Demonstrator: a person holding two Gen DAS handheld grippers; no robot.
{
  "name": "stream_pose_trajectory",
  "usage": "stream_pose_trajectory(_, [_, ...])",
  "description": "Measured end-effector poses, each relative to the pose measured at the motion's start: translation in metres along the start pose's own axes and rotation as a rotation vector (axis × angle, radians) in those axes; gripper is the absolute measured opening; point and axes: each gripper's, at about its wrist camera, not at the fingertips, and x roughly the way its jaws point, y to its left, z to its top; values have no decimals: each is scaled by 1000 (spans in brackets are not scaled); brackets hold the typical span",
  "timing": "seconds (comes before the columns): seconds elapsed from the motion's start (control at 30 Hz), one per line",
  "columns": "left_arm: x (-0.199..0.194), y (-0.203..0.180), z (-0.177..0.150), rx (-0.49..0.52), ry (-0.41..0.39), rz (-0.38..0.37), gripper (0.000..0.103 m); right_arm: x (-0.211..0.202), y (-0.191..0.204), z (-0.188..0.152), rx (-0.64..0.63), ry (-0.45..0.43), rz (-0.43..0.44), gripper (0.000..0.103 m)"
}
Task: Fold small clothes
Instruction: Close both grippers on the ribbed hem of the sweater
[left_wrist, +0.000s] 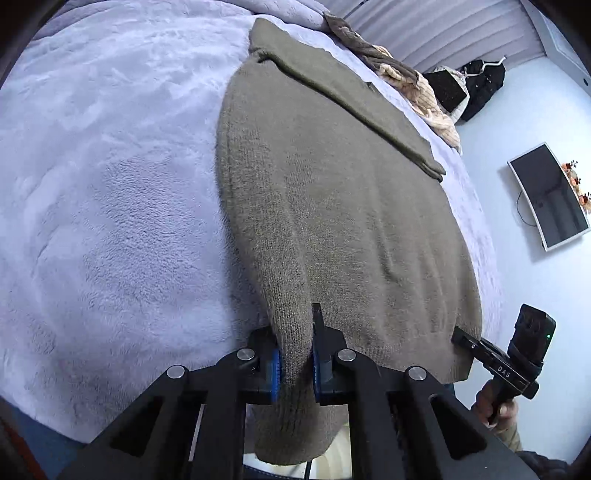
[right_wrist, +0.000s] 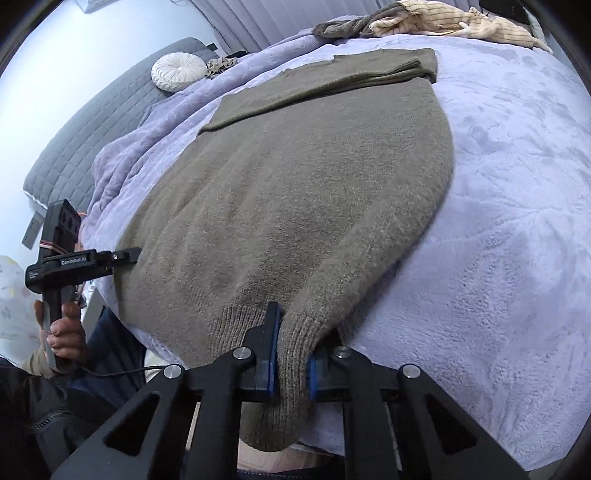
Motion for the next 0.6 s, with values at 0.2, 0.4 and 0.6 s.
stream_pose_trajectory(0.2, [5,-15,0,80,-13,58,14,-9,-10,-3,76,-7,40,16])
stream_pose_trajectory(0.4, [12,-1,-6,39,33,-34,68,2,-14,-7,84,42,74,30])
stream_pose_trajectory(0.6, [20,-27,-16,136,41,27,76,6,-4,-9,66,26,81,46])
